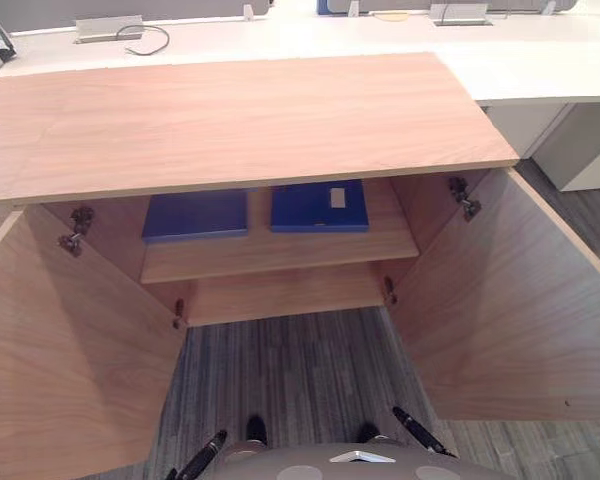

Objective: Walk over to the cabinet, pick up the folder, carry it to the office cabinet, place the folder inside the office cabinet, then close the office cabinet door

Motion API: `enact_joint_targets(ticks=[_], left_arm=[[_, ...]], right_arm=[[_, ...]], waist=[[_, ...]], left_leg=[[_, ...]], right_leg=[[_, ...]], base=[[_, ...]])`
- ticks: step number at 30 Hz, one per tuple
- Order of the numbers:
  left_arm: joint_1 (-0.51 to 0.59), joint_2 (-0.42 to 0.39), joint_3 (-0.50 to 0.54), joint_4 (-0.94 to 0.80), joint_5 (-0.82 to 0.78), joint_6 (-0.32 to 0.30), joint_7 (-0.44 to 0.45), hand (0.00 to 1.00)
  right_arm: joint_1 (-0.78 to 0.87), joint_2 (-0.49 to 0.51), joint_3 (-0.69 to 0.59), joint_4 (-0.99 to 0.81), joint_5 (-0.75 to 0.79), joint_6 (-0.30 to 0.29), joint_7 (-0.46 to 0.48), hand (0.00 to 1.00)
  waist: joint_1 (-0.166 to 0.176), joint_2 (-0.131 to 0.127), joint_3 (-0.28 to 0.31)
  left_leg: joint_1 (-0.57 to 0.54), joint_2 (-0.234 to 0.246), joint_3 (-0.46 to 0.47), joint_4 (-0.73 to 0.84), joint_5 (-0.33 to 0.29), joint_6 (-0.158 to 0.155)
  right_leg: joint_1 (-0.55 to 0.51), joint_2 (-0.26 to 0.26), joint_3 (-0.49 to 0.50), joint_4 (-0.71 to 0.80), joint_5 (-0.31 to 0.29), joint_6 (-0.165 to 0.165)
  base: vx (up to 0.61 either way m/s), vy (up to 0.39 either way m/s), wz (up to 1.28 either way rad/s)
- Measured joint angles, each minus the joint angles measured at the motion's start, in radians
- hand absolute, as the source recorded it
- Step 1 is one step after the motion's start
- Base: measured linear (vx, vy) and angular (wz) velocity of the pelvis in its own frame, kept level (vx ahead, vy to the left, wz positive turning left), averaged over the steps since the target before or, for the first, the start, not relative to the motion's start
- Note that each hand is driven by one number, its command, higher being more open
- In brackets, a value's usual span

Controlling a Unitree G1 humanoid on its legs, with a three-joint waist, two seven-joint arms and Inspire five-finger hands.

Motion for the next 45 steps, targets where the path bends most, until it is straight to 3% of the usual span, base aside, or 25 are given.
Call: enact_joint_targets(ticks=[11, 19, 21, 23, 26, 28, 29, 30, 34, 38, 45], left_arm=[[-0.028, -0.031, 0.002, -0.038, -0.001, -0.005, 0.003, 1.00], [-0.029, -0.031, 0.005, -0.050, 0.000, -0.006, 0.003, 1.00], [-0.030, -0.033, 0.005, -0.048, 0.004, -0.004, 0.002, 1.00], [-0.031, -0.038, 0.024, -0.041, 0.006, -0.003, 0.000, 1.00], [-0.031, -0.035, 0.035, -0.019, 0.007, -0.001, -0.001, 1.00], [-0.032, -0.020, 0.032, 0.010, 0.020, 0.000, -0.004, 1.00], [-0.031, -0.010, 0.023, 0.026, 0.039, 0.000, -0.004, 1.00], [-0.032, -0.003, 0.009, 0.036, 0.039, 0.001, -0.004, 1.00], [-0.031, 0.032, -0.036, 0.061, 0.040, 0.001, -0.004, 1.00], [-0.032, 0.048, -0.079, 0.064, 0.038, -0.001, -0.003, 1.00], [-0.049, 0.065, -0.116, 0.065, 0.036, -0.001, 0.001, 1.00]], right_arm=[[0.039, 0.013, 0.117, -0.101, 0.002, 0.000, -0.003, 1.00], [0.060, 0.018, 0.149, -0.124, 0.004, 0.001, -0.004, 1.00], [0.070, 0.020, 0.144, -0.142, 0.010, 0.001, -0.003, 1.00], [0.075, 0.020, 0.124, -0.146, 0.014, 0.001, -0.002, 1.00], [0.087, 0.012, 0.064, -0.137, 0.035, 0.001, -0.001, 1.00], [0.093, 0.001, 0.007, -0.103, 0.036, 0.003, -0.002, 1.00], [0.103, -0.014, -0.022, -0.065, 0.036, 0.007, -0.003, 1.00], [0.103, -0.033, -0.039, -0.028, 0.036, 0.015, -0.003, 1.00], [0.087, -0.054, -0.038, 0.043, 0.037, 0.022, 0.001, 1.00], [0.085, -0.053, -0.040, 0.060, 0.043, 0.022, 0.001, 1.00], [0.074, -0.058, -0.107, 0.070, 0.051, 0.022, -0.001, 1.00]], waist=[[0.001, 0.007, -0.006], [-0.001, -0.013, 0.000], [-0.001, -0.010, -0.002], [0.002, -0.006, -0.006], [0.003, -0.002, -0.011], [-0.007, -0.001, -0.025], [-0.008, -0.001, -0.042], [-0.006, 0.004, -0.046], [-0.012, -0.007, -0.054], [-0.030, -0.010, -0.055], [-0.032, -0.002, -0.058]], left_leg=[[0.084, -0.028, 0.082, 0.001, -0.029, 0.022], [0.112, -0.030, 0.182, 0.090, -0.095, 0.031], [0.122, -0.025, 0.231, 0.123, -0.119, 0.028], [0.134, -0.013, 0.280, 0.128, -0.128, 0.021], [0.147, 0.012, 0.348, 0.133, -0.149, -0.003], [0.150, 0.017, 0.364, 0.124, -0.154, -0.010], [0.150, 0.017, 0.370, 0.115, -0.154, -0.011], [0.150, 0.025, 0.387, 0.117, -0.154, -0.013], [0.156, 0.029, 0.382, 0.125, -0.169, -0.025], [0.168, 0.044, 0.393, 0.155, -0.209, -0.030], [0.167, 0.044, 0.400, 0.170, -0.238, -0.031]], right_leg=[[0.006, -0.034, 0.064, 0.051, -0.002, 0.000], [-0.043, -0.074, 0.093, 0.168, -0.037, 0.000], [-0.045, -0.115, -0.009, 0.198, -0.065, -0.050], [-0.044, -0.138, -0.089, 0.206, -0.057, -0.078], [-0.057, -0.135, -0.154, 0.194, -0.035, -0.115], [-0.059, -0.118, -0.155, 0.165, -0.010, -0.081], [-0.054, -0.097, -0.140, 0.109, 0.030, -0.022], [-0.042, -0.062, -0.118, 0.038, 0.076, -0.003], [-0.026, 0.008, -0.012, -0.130, 0.181, -0.005], [-0.028, 0.030, 0.038, -0.138, 0.185, -0.004], [-0.060, 0.045, 0.101, -0.144, 0.187, -0.006]], base=[[-0.01, 0.042, -0.23], [-0.06, 0.019, -0.36], [-0.03, 0.017, -0.59], [0.04, 0.074, -0.82], [0.06, 0.033, -0.78], [0.09, 0.008, -0.51], [0.11, -0.013, -0.51], [0.12, -0.016, -0.60], [0.08, -0.035, -0.84], [0.00, -0.009, -0.43], [-0.03, -0.006, -0.26]])
